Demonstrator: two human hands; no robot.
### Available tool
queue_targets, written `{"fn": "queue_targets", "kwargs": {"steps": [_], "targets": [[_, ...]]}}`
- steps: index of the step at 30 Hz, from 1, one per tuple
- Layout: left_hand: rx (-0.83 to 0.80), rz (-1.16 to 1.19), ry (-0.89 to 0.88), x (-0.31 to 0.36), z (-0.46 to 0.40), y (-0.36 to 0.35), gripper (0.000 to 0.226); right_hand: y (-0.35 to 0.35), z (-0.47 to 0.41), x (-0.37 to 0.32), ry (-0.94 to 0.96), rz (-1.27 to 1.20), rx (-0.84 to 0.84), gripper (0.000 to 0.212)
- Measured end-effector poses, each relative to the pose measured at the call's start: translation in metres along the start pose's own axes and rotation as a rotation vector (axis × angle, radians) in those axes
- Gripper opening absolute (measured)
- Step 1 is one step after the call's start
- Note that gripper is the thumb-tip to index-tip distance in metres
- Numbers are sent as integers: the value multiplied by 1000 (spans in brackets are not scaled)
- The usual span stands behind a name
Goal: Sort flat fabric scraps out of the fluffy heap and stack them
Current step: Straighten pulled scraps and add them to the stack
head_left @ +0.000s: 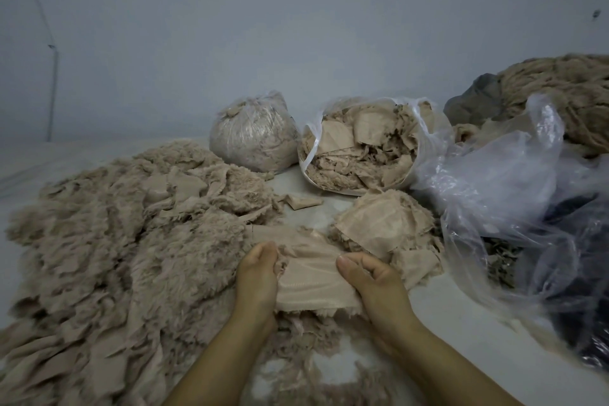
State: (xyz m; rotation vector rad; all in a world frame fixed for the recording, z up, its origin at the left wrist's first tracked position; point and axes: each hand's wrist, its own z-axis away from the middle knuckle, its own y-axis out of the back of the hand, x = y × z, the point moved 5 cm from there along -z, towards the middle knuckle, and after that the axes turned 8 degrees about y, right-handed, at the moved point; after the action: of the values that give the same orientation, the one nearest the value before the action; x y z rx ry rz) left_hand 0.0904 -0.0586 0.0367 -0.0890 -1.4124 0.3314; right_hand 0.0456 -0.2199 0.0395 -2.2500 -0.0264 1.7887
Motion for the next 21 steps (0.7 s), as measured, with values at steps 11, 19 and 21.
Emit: {"fn": "queue_targets", "kwargs": {"steps": [11,19,21], "targets": [[70,-73,-86,4,0,0,30,7,-6,-13,79,-111,67,13],[-12,-108,-51,12,-8,15,27,48,-65,-33,81,189,55,23],[10,-341,-194,14,-7,13,26,56,-89,-45,57,311,32,18]]}}
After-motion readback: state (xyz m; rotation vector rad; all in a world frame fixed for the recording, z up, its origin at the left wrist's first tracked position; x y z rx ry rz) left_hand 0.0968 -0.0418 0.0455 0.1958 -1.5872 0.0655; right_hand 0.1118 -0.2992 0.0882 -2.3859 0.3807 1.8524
